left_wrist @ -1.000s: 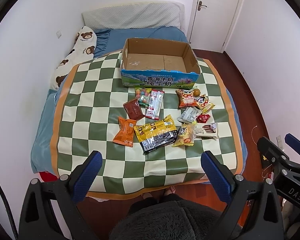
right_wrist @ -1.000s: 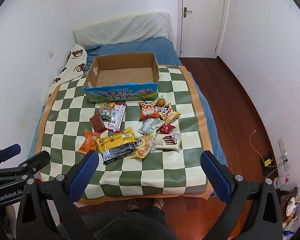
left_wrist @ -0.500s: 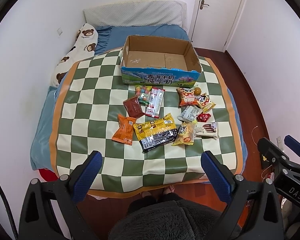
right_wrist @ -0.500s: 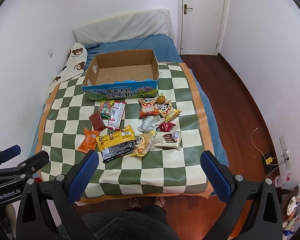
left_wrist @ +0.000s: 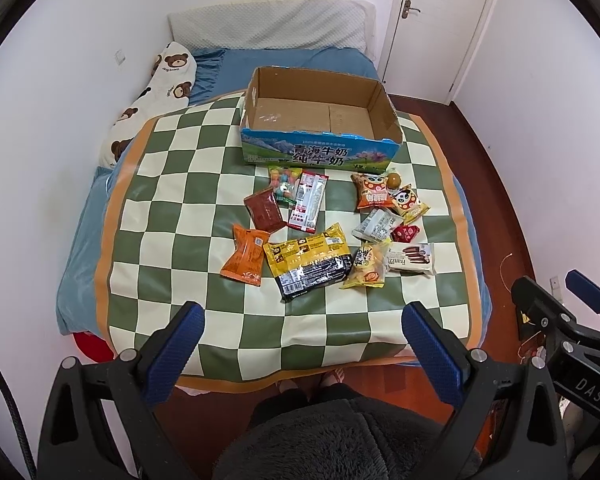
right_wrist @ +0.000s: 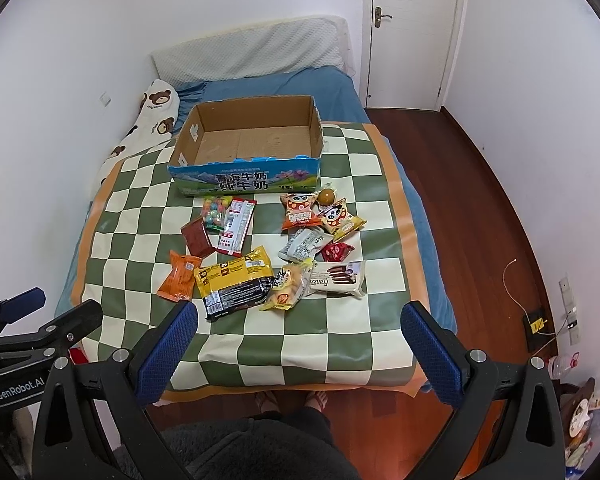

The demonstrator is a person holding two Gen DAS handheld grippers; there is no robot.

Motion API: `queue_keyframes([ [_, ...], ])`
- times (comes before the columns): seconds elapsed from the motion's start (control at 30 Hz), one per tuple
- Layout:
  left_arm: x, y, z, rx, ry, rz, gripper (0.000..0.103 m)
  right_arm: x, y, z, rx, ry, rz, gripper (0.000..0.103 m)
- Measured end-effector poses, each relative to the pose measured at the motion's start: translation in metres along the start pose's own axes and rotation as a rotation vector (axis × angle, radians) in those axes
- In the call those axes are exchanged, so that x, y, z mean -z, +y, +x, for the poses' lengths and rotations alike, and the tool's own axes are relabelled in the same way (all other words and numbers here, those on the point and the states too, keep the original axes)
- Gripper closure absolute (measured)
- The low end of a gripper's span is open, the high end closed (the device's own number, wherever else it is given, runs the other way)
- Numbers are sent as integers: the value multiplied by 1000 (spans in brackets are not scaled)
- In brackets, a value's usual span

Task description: Organize snacks

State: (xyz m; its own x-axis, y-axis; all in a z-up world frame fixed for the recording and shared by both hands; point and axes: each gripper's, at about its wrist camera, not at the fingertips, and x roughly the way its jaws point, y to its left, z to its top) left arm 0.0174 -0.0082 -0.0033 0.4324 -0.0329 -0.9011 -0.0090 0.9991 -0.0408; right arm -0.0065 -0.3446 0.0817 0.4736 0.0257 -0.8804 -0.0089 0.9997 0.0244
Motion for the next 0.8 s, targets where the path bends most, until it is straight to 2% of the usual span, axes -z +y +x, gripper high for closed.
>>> queue_keyframes([
  [0.8,-7,5,-1,0,-3,-6,2,-10,2,3,-10,17,0,0],
])
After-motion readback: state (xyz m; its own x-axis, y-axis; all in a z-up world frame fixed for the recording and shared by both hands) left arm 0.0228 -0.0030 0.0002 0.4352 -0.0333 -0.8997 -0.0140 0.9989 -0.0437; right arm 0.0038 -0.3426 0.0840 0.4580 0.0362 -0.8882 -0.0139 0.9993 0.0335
